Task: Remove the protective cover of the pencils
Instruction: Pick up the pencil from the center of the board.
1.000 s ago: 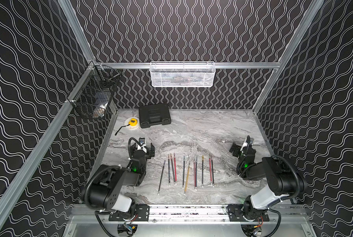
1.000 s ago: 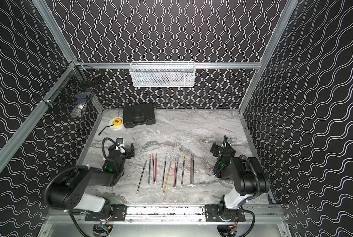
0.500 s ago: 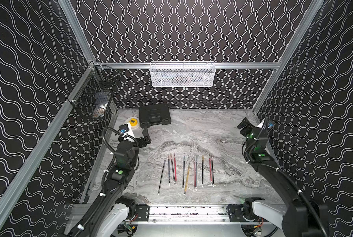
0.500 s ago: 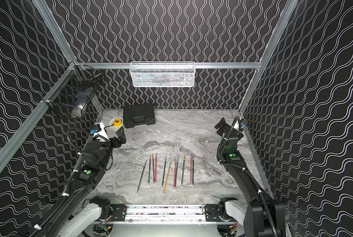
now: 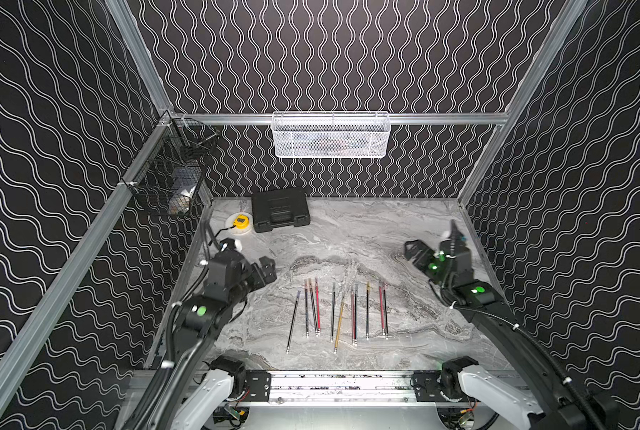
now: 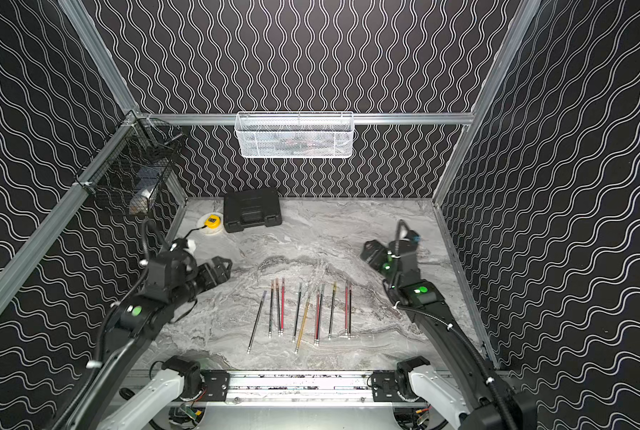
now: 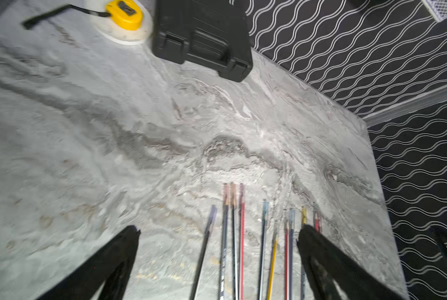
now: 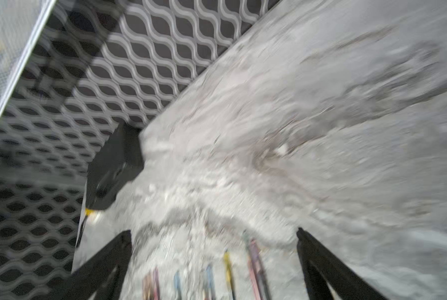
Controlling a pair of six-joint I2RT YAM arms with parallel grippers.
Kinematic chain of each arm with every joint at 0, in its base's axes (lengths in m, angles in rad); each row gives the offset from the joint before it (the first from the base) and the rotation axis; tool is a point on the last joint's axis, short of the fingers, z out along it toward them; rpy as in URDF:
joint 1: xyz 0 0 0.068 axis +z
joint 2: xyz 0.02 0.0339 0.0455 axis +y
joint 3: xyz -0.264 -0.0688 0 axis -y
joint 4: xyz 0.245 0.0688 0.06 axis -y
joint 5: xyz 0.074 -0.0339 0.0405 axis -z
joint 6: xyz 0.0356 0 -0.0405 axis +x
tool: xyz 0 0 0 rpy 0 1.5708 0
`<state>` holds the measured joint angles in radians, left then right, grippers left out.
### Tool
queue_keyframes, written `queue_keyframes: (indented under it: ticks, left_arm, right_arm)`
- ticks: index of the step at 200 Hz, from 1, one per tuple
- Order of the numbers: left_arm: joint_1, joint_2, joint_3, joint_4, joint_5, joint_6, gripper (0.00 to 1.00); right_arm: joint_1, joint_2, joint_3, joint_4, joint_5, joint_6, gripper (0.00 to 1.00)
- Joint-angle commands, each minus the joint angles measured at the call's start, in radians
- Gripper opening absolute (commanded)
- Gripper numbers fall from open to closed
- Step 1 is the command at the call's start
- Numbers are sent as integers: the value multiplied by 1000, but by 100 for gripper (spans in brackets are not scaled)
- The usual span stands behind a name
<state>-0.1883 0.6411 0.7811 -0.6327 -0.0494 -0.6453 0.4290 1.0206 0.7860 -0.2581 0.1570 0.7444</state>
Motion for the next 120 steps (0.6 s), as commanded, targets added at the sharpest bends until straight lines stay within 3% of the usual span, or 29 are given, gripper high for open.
queue_keyframes:
  ticks: [1,17,37,71,97,120]
  left_arm:
    - [3,-148,-74,-27,-133,-80,100]
    - [3,-179,-71,-63,-216,-127,100]
    - [3,-117,-5,-200,-359,-281,99]
    - [1,-31,-15,-60,-354,-188,99]
    - [3,-57,-150,55,-541,-109,99]
    - [3,46,-201,-37,-651,-195,99]
  right_arm:
    - [198,117,80,-33,117,33,100]
    - [290,251,160,-70,126,59,99]
    - [371,378,234,-66,124,66,96]
    - [469,544,339,-90,121,57,84]
    - [556,663,448,-153,161,59,75]
    - [605,757,515,-177,131,84,63]
